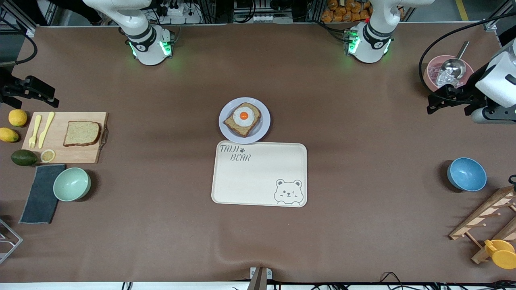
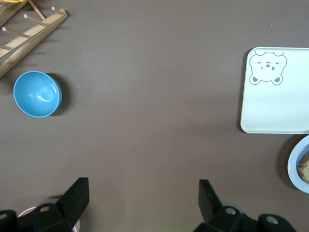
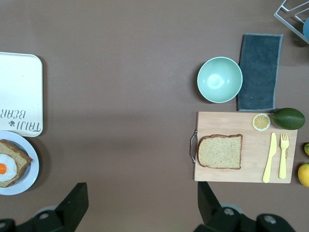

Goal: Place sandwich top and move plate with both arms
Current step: 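Move the right gripper down to the bread slice on the cutting board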

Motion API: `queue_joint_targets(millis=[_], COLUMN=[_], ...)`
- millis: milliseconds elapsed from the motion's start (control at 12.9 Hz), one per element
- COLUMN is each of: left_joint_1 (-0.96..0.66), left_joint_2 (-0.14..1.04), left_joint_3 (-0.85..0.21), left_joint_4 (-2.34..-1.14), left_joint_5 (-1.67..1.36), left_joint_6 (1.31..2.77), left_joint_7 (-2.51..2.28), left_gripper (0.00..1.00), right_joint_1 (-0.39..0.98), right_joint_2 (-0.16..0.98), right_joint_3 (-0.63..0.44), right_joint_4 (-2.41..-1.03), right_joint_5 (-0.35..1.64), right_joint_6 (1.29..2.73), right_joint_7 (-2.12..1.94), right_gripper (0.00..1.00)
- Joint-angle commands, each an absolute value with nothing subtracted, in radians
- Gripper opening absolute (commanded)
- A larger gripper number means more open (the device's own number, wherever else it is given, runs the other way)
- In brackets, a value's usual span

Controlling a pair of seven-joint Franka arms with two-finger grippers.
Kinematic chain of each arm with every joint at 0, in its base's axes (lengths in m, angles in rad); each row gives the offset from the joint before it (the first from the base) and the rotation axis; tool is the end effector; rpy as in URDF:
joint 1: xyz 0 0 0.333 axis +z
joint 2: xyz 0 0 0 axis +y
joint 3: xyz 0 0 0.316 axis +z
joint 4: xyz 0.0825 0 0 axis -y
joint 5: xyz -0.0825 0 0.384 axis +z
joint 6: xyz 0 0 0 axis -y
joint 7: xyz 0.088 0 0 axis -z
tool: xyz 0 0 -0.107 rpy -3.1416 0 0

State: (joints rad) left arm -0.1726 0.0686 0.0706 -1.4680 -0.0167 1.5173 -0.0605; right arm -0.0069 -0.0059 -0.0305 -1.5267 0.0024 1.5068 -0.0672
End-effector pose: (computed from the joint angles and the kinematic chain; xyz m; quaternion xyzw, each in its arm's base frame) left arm 0.5675 -0.0615 0.6296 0.9997 -0.0212 -0.0100 0.0051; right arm 0.5462 -0.0202 0.6428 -0.9999 -0.0150 0.0069 0.0016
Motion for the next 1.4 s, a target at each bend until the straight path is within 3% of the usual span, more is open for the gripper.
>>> queue_joint_targets(millis=[0, 388, 931, 1319], left_joint_1=[-0.172, -0.149, -0.152, -0.160], left_joint_2=[0.072, 0.103, 0.103, 0.095], left_joint_3=[0.081, 0.101, 0.103, 0.092], left_joint_4=[-1.454, -1.419, -1.424, -1.428], left_joint_5=[-0.017, -0.023, -0.020, -0.018], left_joint_6=[1.517, 1.523, 1.523, 1.517], left_joint_7=[-0.060, -0.055, -0.130, -0.160], left_gripper=[1.00, 1.00, 1.00, 1.00], right_joint_1=[-0.017, -0.032, -0.159, -0.274], right_joint_2=[-0.021, -0.011, 0.040, 0.104], right_joint_3=[-0.025, -0.031, -0.032, -0.032], right_joint_4=[-1.540, -1.542, -1.585, -1.693], right_joint_5=[0.009, 0.014, 0.034, 0.094], right_joint_6=[1.505, 1.505, 1.519, 1.635], right_joint_7=[-0.054, -0.118, -0.222, -0.232], right_gripper=[1.00, 1.00, 1.00, 1.00])
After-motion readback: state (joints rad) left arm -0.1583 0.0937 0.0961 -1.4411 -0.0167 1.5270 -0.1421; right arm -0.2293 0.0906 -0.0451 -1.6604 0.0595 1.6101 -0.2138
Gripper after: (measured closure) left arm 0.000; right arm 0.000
